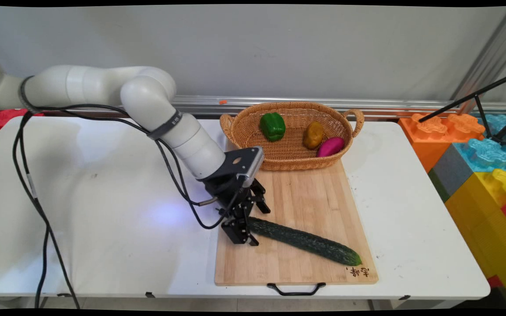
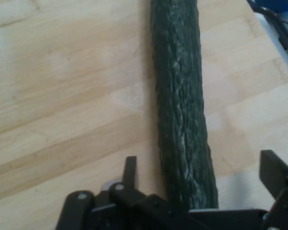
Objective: Pick up the cucumber from the cutting board, then place the picked object in the vegetable basket
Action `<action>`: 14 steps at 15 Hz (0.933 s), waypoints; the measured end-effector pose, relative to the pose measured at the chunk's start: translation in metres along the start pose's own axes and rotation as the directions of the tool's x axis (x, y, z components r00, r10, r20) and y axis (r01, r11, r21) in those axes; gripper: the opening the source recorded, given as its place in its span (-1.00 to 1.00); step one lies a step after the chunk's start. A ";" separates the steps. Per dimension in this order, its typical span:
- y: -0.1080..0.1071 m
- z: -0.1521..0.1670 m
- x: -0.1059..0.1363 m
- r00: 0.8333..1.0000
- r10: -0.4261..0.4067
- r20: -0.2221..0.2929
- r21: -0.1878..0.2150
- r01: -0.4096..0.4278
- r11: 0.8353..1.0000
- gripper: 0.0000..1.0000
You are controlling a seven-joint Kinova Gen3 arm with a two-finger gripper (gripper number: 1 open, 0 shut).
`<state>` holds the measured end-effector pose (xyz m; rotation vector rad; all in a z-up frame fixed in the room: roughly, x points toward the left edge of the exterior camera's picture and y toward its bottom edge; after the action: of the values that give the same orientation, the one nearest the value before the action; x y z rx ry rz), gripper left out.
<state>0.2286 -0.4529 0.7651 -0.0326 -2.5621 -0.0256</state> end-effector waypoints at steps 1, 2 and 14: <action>-0.001 0.003 0.000 1.000 0.005 0.005 0.001 -0.005 1.000 1.00; -0.002 0.004 0.000 1.000 0.008 0.008 0.002 -0.008 1.000 -1.00; -0.013 -0.002 0.025 0.999 -0.010 -0.033 -0.011 0.010 1.000 -1.00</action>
<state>0.2085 -0.4656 0.7800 -0.0234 -2.5288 -0.0436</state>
